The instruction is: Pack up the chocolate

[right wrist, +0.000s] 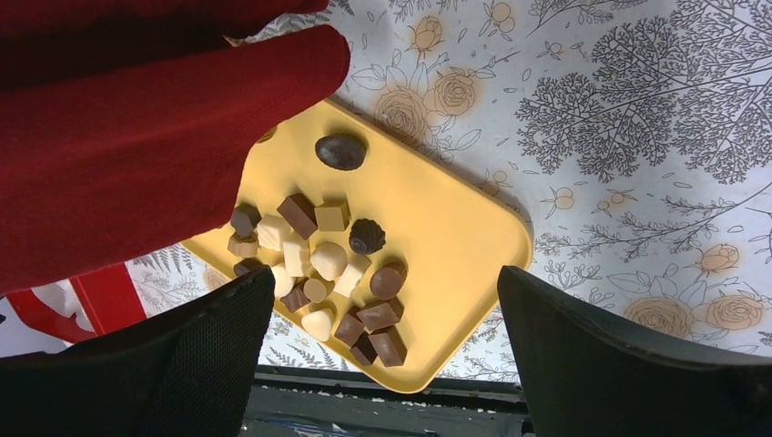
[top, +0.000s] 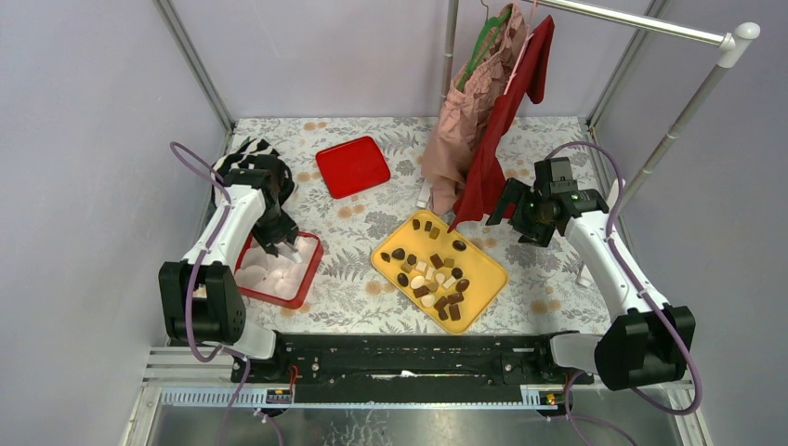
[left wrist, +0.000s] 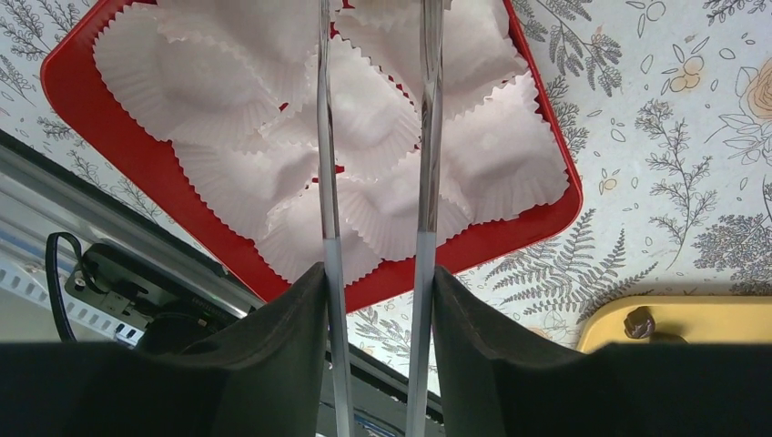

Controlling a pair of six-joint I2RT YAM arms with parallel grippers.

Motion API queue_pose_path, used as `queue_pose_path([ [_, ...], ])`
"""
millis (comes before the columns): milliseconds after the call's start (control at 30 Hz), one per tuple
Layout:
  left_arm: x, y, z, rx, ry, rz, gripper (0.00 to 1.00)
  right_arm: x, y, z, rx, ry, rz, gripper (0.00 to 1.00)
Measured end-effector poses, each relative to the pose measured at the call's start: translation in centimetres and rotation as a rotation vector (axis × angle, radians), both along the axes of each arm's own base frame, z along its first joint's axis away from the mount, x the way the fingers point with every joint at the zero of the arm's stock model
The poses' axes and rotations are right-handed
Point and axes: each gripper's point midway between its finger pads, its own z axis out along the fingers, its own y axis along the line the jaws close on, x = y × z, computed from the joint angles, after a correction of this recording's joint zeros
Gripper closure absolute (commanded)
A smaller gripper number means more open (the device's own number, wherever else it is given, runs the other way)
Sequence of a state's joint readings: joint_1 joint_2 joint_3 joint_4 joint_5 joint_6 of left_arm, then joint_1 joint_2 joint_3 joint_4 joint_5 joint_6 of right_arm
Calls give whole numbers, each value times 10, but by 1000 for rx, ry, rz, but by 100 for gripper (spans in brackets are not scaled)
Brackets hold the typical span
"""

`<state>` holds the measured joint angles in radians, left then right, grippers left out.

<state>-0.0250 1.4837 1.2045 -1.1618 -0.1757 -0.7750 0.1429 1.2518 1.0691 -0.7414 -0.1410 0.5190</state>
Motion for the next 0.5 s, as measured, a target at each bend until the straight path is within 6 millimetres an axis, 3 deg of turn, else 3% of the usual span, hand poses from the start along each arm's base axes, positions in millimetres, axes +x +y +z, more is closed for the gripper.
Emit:
queue_pose_path([
  [200,2,0,6,1,-15,0,59,0,3,-6,11,27,14,0],
  [333,15,-5,43,14,-121,-27,63,0,3,-6,10,27,15,0],
  [400,24,-20,71,18,-213,-86,63,0,3,-6,11,27,15,0],
  [500,22,-66,97,0,-304,-260,65,1,3,-6,11,24,15,0],
])
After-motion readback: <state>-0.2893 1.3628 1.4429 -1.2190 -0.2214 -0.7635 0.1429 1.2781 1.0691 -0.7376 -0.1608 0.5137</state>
